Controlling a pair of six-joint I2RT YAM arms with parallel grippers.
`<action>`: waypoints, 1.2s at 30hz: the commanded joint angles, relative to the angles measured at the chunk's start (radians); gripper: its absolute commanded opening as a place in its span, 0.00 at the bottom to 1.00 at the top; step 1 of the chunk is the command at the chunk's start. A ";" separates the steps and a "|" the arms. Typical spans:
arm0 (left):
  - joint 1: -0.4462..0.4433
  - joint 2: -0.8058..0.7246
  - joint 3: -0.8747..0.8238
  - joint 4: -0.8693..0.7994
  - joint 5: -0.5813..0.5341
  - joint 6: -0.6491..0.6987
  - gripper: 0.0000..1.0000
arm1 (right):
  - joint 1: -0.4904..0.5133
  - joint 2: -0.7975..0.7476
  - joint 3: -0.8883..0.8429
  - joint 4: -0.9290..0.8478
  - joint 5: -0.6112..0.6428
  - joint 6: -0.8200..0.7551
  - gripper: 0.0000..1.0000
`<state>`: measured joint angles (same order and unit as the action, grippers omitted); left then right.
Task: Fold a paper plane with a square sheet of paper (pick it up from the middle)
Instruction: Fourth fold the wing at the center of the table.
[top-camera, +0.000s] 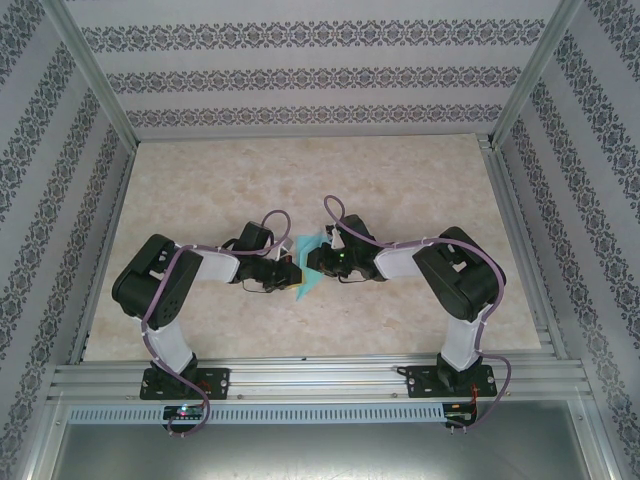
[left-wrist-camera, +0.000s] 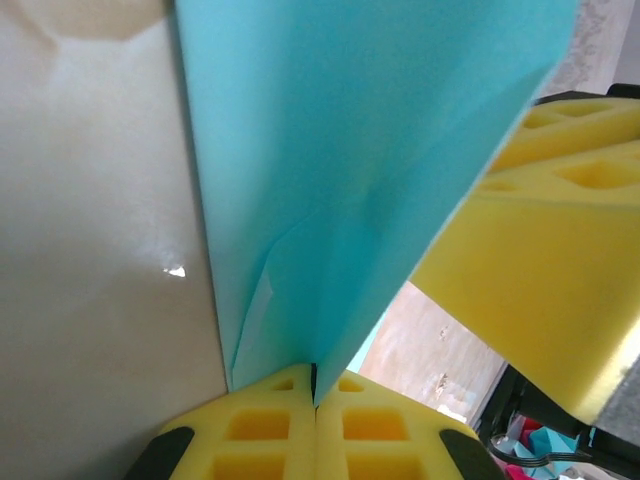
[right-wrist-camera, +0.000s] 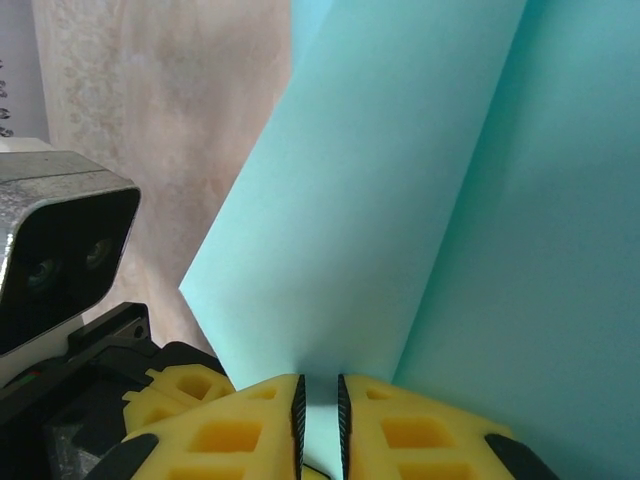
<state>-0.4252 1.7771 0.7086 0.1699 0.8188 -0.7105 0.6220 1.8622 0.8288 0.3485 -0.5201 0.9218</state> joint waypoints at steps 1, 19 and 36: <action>0.024 0.028 -0.036 0.056 0.034 -0.050 0.05 | -0.010 -0.007 0.035 0.025 -0.037 0.000 0.20; 0.072 0.053 -0.034 0.060 0.094 -0.096 0.04 | -0.016 0.092 0.091 0.026 -0.026 0.020 0.20; 0.080 0.026 -0.043 -0.044 0.059 -0.035 0.15 | -0.022 0.131 0.091 -0.049 0.016 0.017 0.20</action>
<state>-0.3660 1.8091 0.6910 0.2325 0.9459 -0.7826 0.6109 1.9572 0.9157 0.3626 -0.5549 0.9413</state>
